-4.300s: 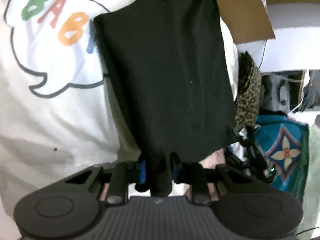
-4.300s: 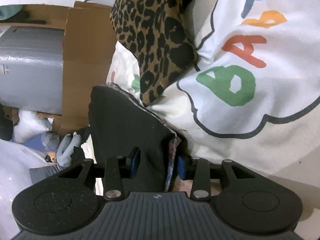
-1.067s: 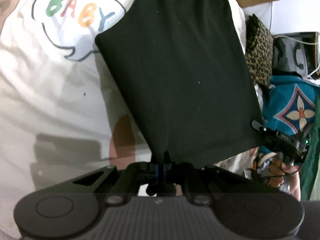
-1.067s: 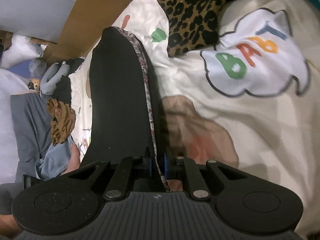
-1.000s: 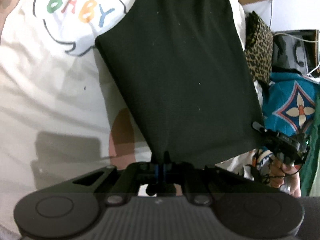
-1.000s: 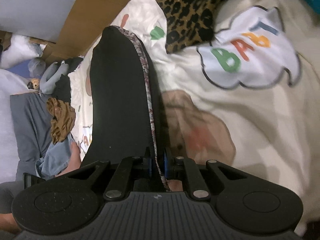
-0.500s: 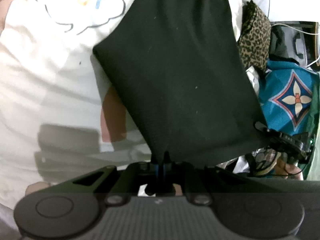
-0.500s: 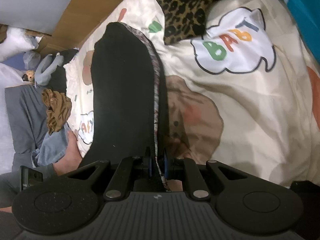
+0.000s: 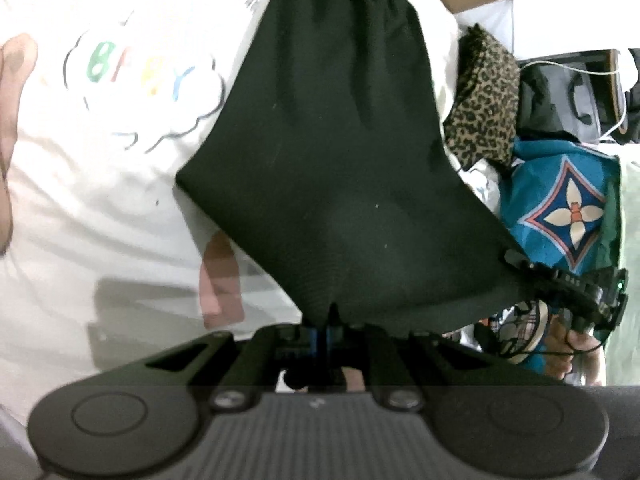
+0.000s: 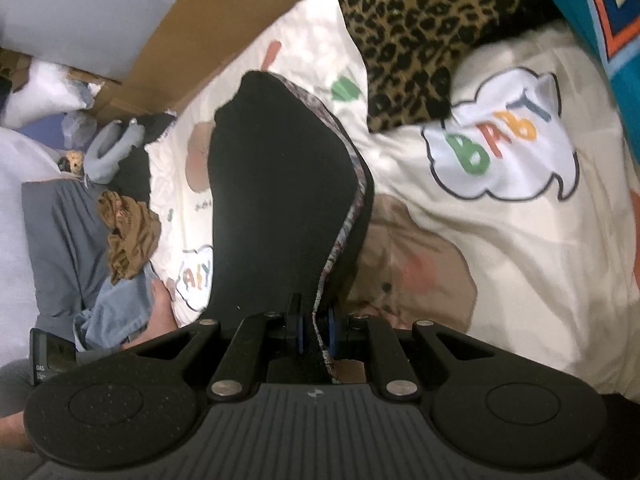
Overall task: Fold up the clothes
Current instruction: 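Hold the shorts hanging from both grippers and swing them over the sheet, then lower the shorts with both grippers, folding the held end over the rest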
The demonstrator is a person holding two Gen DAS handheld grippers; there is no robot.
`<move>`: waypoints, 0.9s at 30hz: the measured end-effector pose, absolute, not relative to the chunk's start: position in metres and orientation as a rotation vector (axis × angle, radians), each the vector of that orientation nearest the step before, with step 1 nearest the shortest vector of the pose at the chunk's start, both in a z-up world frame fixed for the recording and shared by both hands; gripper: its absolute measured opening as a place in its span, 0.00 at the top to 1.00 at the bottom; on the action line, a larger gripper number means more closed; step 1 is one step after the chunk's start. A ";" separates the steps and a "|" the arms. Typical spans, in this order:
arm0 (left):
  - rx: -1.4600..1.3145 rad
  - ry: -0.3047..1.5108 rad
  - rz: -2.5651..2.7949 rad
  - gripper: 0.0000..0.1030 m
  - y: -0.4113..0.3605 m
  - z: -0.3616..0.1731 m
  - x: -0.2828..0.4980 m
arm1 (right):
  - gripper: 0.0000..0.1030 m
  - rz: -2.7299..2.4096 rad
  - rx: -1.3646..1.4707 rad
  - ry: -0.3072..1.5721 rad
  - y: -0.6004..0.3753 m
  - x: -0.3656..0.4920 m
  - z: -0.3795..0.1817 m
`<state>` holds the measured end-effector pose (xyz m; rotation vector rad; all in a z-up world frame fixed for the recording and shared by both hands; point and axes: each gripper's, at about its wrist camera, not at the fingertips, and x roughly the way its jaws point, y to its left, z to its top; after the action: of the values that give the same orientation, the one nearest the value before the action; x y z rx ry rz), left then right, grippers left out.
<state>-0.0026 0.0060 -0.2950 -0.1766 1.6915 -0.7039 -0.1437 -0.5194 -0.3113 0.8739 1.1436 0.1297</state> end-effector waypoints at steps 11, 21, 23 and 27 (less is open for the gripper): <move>-0.248 1.561 -0.650 0.96 0.011 -0.282 0.033 | 0.90 0.161 0.877 1.015 -0.505 -0.106 -0.306; -0.287 1.470 -0.613 0.96 -0.008 -0.293 0.085 | 0.90 0.199 0.877 0.922 -0.504 -0.052 -0.308; -0.285 1.464 -0.608 0.96 -0.013 -0.301 0.094 | 0.90 0.191 0.890 0.917 -0.506 -0.045 -0.315; -0.281 1.464 -0.594 0.96 -0.023 -0.319 0.110 | 0.90 0.172 0.925 0.923 -0.509 -0.032 -0.334</move>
<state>0.1104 -0.0233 -0.3186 -0.2813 1.4641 -0.5941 -0.0323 -0.5085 -0.3336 0.9254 0.9232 0.1717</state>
